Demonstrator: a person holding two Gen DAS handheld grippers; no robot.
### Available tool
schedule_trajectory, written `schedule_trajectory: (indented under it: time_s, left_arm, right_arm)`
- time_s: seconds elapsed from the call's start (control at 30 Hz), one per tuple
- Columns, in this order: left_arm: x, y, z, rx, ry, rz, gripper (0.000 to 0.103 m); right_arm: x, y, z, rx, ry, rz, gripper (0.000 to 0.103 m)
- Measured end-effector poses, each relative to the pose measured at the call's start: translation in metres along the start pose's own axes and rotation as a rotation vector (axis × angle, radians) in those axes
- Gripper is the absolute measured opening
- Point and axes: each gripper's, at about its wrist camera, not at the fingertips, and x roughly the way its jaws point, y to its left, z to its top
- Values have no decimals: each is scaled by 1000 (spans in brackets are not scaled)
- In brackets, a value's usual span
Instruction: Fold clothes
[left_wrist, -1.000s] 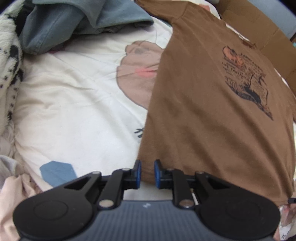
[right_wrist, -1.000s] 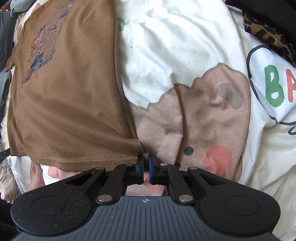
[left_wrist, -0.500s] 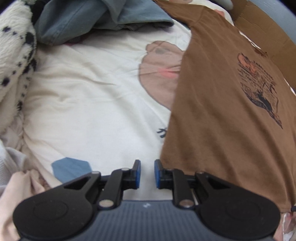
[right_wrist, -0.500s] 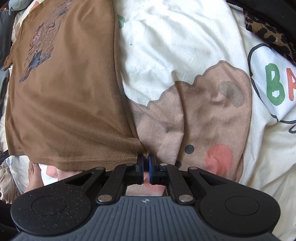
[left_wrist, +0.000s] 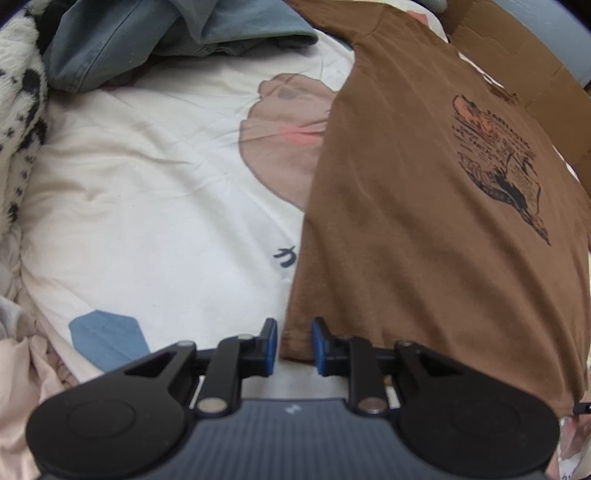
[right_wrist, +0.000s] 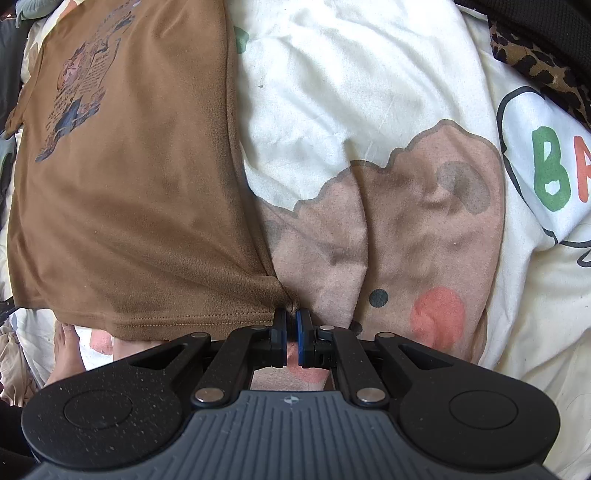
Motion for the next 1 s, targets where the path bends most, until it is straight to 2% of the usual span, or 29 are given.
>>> schedule_trajectory:
  time_s: [0.13, 0.33, 0.4, 0.57, 0.77, 0.83, 1.0]
  left_arm:
    - [5, 0, -2, -10, 7, 18, 22]
    - [10, 0, -6, -66, 15, 1, 20]
    - [11, -1, -7, -75, 15, 4, 12]
    - [11, 0, -6, -97, 23, 8, 7]
    - [-14, 9, 2, -74, 9, 30, 6]
    - [-27, 11, 7, -59, -4, 38, 5]
    - [-64, 10, 27, -41, -29, 47, 5]
  right_arm:
    - [0, 1, -1, 1, 0, -1, 3]
    - [0, 1, -3, 10, -8, 1, 3]
    - [0, 0, -5, 18, -18, 6, 3]
    - [1, -2, -12, 45, -53, 30, 3]
    - [-9, -14, -16, 44, -99, 47, 3]
    - [1, -12, -8, 37, -109, 61, 3]
    - [-10, -4, -13, 14, -77, 79, 2]
